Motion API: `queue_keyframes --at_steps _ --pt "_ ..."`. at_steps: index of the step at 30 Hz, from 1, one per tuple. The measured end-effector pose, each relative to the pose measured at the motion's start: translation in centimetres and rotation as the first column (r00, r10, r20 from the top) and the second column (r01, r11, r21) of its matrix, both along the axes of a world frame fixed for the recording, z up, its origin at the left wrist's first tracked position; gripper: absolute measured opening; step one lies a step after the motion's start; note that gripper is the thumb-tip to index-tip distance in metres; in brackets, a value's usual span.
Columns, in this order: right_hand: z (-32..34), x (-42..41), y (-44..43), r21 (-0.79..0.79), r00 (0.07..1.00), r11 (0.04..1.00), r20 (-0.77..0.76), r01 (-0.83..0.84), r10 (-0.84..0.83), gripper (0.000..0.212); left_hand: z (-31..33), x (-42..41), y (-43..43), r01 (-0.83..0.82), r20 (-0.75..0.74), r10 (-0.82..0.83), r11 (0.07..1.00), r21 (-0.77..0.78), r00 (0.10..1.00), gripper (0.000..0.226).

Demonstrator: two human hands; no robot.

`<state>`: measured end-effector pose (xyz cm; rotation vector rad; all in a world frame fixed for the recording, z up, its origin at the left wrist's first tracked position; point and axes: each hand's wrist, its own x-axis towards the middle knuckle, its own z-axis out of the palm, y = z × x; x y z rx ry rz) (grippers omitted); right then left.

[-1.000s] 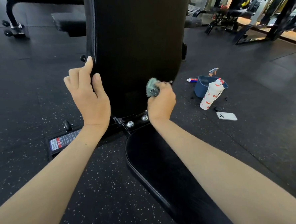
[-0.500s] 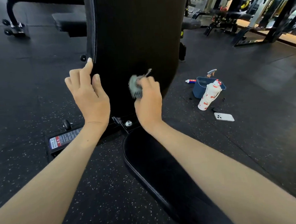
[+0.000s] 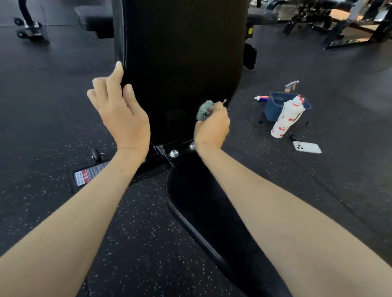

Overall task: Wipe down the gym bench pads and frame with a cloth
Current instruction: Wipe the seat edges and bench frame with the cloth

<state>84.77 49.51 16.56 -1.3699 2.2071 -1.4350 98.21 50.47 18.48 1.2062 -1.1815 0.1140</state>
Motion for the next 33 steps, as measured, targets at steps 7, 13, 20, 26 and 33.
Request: queue_keyframes --at_steps 7,13,20,26,33 --pt "-2.7 -0.5 2.9 0.037 0.946 0.947 -0.029 -0.321 0.322 0.018 0.1 1.7 0.5 0.104 0.087 -0.108 0.993 0.054 0.990 0.037" --pt "0.2 -5.6 -1.3 0.088 0.951 0.988 0.272 0.125 -0.145 0.028 -0.1 1.2 0.1 0.078 0.039 -0.079 0.996 0.037 0.996 0.036" --pt "-0.3 -0.7 -0.3 0.125 0.922 0.981 0.341 0.147 -0.182 0.033 0.1 0.8 0.2 0.063 0.020 -0.065 0.995 0.078 0.998 0.036" --pt "1.0 4.5 2.8 0.156 0.923 0.987 0.374 0.035 -0.092 0.028 0.5 0.8 0.7 0.030 0.070 -0.038 0.994 0.108 0.997 0.036" --pt "1.8 7.0 5.3 0.073 0.769 0.990 0.637 -0.124 0.049 0.024 1.3 2.3 1.3 0.096 0.125 -0.121 0.977 0.191 0.985 0.036"
